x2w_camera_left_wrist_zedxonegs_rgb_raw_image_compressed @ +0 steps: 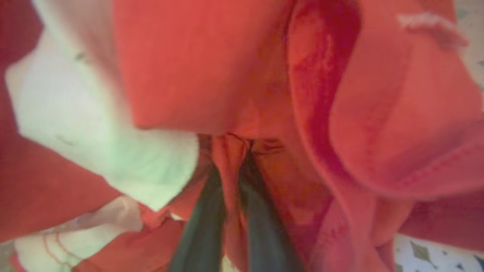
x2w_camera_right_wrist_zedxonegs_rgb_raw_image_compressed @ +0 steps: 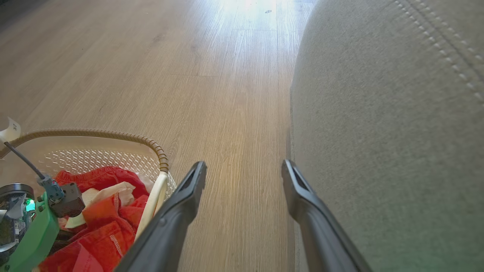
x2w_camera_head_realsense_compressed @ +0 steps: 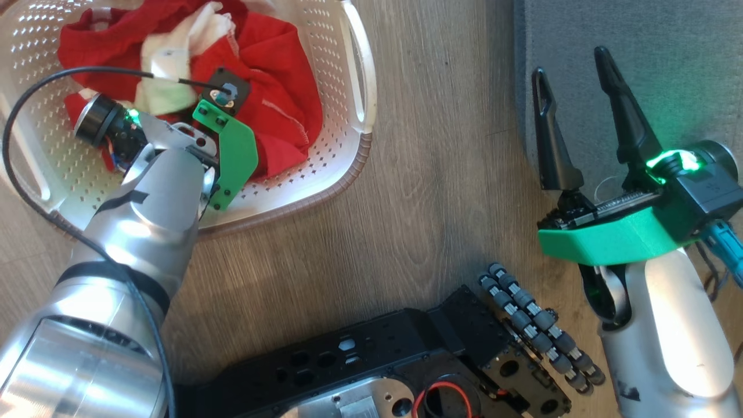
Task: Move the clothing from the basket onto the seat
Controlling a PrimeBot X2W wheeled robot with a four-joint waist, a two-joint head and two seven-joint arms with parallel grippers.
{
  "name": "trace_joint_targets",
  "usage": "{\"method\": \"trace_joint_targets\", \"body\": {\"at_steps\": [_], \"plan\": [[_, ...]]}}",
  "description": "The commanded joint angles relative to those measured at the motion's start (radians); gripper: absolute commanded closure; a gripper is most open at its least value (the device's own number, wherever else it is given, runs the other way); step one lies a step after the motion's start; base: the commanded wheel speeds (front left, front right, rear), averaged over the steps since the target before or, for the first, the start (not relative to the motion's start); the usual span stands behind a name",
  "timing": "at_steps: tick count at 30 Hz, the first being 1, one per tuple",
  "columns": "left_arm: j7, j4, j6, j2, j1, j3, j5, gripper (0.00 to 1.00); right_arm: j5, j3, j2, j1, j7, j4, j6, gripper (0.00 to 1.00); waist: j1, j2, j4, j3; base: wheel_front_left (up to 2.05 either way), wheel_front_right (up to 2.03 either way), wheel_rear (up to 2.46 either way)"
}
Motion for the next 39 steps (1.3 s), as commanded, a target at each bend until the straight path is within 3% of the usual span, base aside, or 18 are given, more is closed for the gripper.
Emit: {"method": "trace_joint_targets", "body": {"at_steps": [1, 9, 17, 24, 33, 36, 39], "plan": [[0.002, -0.006, 0.002, 0.007, 0.031, 0.019, -0.012, 1.0, 0.005, 0.013, -0.005, 0.068, 0.002, -0.013, 0.0, 0.0, -0.0001, 0.0, -0.001, -0.002, 0.0, 0.0, 0.0], [-0.009, -0.006, 0.003, 0.015, 0.049, 0.035, -0.049, 1.0, 0.006, 0.008, -0.005, 0.042, 0.002, -0.002, 0.0, 0.0, -0.0001, 0.0, -0.007, -0.023, 0.0, 0.0, 0.0], [-0.133, -0.006, 0.023, 0.031, 0.065, 0.074, -0.104, 1.0, 0.008, 0.035, -0.002, -0.025, 0.002, 0.034, 0.0, 0.0, -0.0001, 0.0, -0.024, -0.078, 0.0, 0.0, 0.0], [-0.257, -0.006, 0.059, 0.02, 0.173, 0.103, -0.155, 1.0, 0.001, 0.068, 0.002, -0.031, 0.002, 0.092, 0.0, 0.0, -0.0001, 0.0, -0.005, -0.263, 0.0, 0.0, 0.0], [-0.354, -0.02, 0.074, 0.007, 0.251, 0.142, -0.215, 1.0, -0.017, 0.074, -0.001, 0.011, 0.002, 0.145, 0.0, 0.0, -0.0001, 0.0, 0.016, -0.445, 0.0, 0.0, 0.0], [-0.365, -0.07, 0.087, 0.001, 0.294, 0.162, -0.237, 1.0, -0.017, 0.062, -0.002, 0.034, 0.002, 0.157, 0.0, 0.0, -0.0001, 0.0, 0.027, -0.526, 0.0, 0.0, 0.0], [-0.367, -0.21, 0.097, -0.003, 0.357, 0.188, -0.248, 1.0, -0.012, 0.04, -0.002, 0.061, 0.002, 0.161, 0.0, 0.0, -0.0001, 0.0, 0.04, -0.607, 0.0, 0.0, 0.0]]}}
